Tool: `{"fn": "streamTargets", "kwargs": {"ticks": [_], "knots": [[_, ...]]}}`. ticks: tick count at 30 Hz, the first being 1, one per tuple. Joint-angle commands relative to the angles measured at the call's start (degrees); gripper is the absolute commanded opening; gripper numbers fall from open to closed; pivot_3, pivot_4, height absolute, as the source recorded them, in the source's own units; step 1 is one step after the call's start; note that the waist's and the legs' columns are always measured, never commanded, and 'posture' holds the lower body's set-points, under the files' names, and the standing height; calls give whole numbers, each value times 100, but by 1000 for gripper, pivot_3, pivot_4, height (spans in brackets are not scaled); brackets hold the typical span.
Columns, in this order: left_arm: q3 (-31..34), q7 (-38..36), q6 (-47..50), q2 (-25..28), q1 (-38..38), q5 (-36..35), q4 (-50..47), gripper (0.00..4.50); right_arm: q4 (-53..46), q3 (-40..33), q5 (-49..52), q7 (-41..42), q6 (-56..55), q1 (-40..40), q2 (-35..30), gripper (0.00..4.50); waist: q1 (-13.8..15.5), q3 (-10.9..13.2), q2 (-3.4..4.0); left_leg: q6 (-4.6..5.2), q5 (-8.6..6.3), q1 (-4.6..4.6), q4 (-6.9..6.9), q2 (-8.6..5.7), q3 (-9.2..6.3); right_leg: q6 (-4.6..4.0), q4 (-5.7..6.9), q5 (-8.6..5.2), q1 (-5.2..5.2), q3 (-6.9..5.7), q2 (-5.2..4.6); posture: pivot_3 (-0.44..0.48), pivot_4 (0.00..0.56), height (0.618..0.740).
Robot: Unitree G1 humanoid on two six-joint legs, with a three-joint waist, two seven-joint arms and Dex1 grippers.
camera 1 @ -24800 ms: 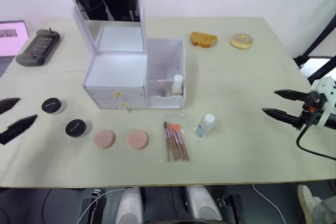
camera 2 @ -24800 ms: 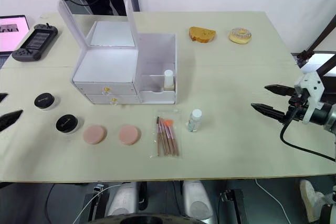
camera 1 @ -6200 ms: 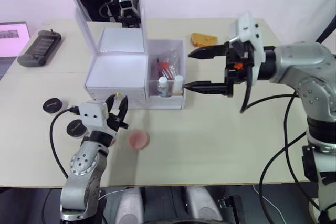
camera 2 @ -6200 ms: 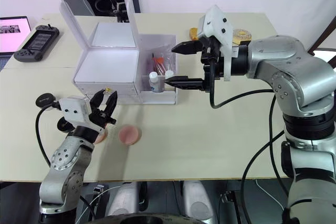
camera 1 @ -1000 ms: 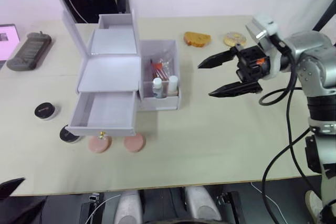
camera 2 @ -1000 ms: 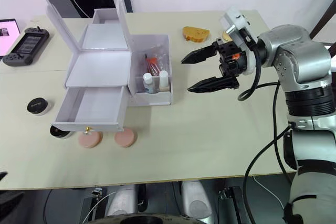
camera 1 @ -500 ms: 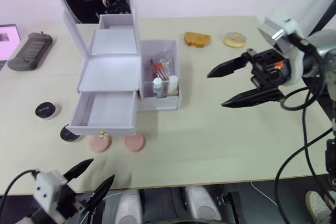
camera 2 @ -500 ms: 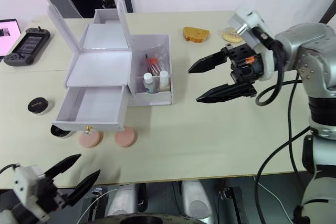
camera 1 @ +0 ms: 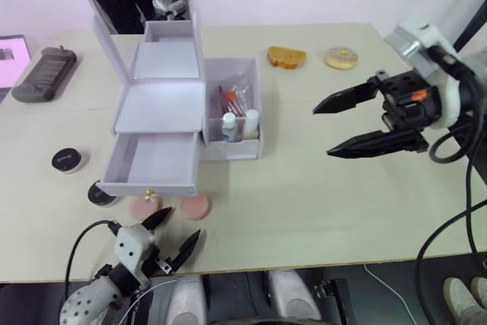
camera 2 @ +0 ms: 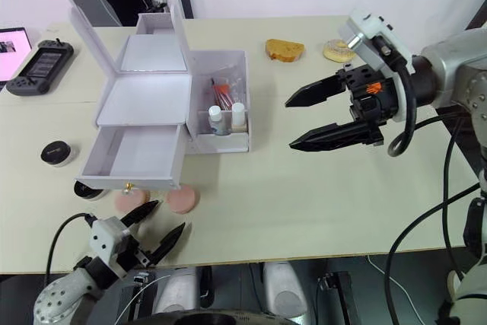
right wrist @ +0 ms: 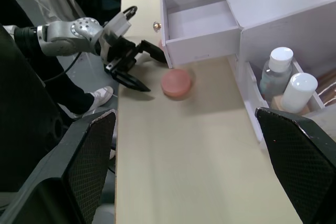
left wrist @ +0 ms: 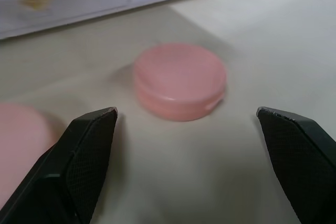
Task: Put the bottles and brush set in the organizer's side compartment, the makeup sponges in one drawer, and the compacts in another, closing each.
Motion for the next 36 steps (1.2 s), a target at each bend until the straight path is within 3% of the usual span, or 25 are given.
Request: {"fn": "streamTargets", "kwargs": {"ticks": [1,9,17,20,22,28,36], "knots": [[-325,103,-287,19,-98,123,286,4477,-202,-341,231,-147,154,-44,-179,4500,2,-6,10,0,0,0,0,0,0,0,0,0,0,0,0,0,150,740],[-555,684,-404,30,-563,300,633,4477,-391,-591,521,-436,357,69,-360,4500,141,-46,84,0,0,13,7,-5,3,0,-1,0,15,3,-5,0,150,740],[-1013,1188,362,6,-874,349,57,4477,-430,-583,673,-695,418,-10,-318,4500,149,-52,94,0,0,18,7,-6,1,2,-1,-1,22,3,-4,0,150,740],[-1042,1338,872,100,-964,290,-327,3673,-399,-535,690,-762,393,-68,-273,4500,144,-50,91,0,0,17,5,-5,0,5,0,-2,22,2,-3,0,150,740],[-1079,1413,1280,191,-1047,270,-624,2750,-375,-493,687,-795,363,-99,-241,4500,143,-50,90,0,0,17,4,-4,-2,6,1,-2,20,2,1,0,150,740],[-1442,1882,2518,247,-1207,341,-1787,2750,-334,-387,657,-855,262,-132,-147,4500,139,-49,90,1,0,15,4,-4,-4,7,3,-2,20,1,2,0,150,740],[-1842,2112,2427,570,328,541,-2852,2750,-225,-201,591,-815,60,-143,58,4500,134,-44,81,2,0,16,-2,-3,-6,13,2,-8,17,1,3,0,150,740]]}}
